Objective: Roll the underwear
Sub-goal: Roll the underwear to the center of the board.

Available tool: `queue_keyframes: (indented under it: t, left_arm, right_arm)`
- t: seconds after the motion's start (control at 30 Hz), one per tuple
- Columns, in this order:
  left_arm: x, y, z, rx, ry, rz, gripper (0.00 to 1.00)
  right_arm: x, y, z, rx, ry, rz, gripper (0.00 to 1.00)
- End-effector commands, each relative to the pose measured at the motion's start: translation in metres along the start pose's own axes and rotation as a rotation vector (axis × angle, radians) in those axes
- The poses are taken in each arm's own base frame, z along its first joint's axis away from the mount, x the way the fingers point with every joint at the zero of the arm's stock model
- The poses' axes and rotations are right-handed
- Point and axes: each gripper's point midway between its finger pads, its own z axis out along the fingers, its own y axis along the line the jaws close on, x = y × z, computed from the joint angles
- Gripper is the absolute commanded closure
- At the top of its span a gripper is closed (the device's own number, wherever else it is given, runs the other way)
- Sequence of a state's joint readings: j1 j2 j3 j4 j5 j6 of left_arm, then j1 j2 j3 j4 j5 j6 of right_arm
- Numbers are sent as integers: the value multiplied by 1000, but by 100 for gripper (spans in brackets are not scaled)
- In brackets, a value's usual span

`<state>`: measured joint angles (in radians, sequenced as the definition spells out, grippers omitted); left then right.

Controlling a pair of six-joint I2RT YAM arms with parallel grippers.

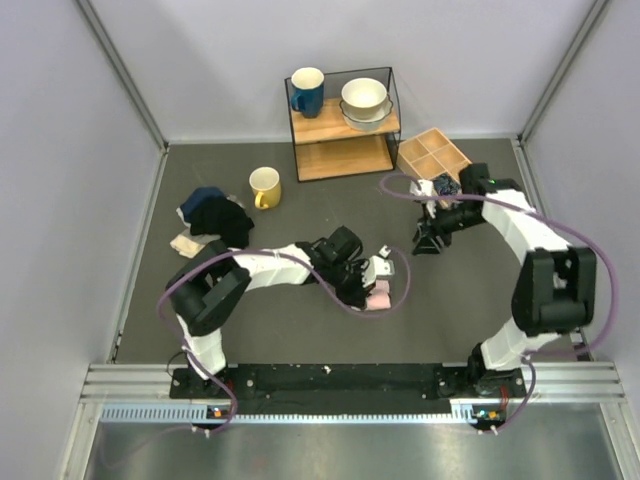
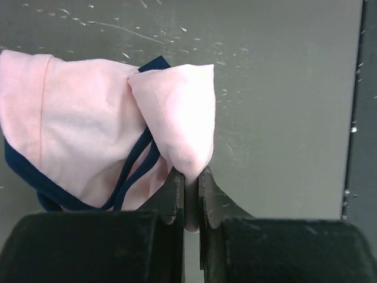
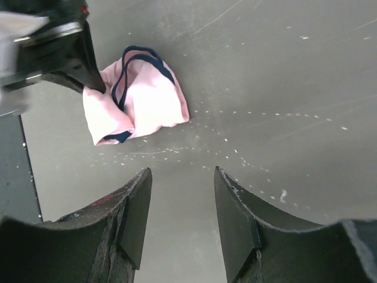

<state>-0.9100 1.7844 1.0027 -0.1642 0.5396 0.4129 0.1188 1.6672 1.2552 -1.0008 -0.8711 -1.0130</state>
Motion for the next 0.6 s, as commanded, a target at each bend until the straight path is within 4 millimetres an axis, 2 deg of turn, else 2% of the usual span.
queue_keyframes:
  t: [0.0,0.07,0.13,0.17,0.2,0.23,0.27,0.33,0.43,0.57]
  left_arm:
    - [20,-30,3,282,105,-345,100]
    - [21,-21,2,311,107,-429,100]
    - [23,-12,3,352,107,-523,100]
    - [23,-9,3,367,103,-555,100]
    - [24,-3,6,382,99,-591,100]
    - [25,3,4,388,87,-639,99]
    - [27,7,4,389,85,-660,99]
    - [31,16,7,387,89,-705,98]
    - [32,22,10,383,93,-743,96]
    - [31,33,14,344,86,-759,88]
  right_arm:
    - [-14,17,-24,66,-98,-192,52]
    - [-13,39,-28,73,-130,-330,52]
    - [-8,62,-27,67,-165,-415,46]
    - [-10,69,-25,55,-200,-494,42]
    - [-6,77,-22,45,-216,-532,32]
    - [5,87,-15,25,-223,-553,27]
    - [4,94,-15,35,-235,-655,22]
    - [13,110,-1,-13,-217,-741,17]
    - [11,114,17,-28,-174,-834,19]
    - [9,103,44,12,-50,-932,20]
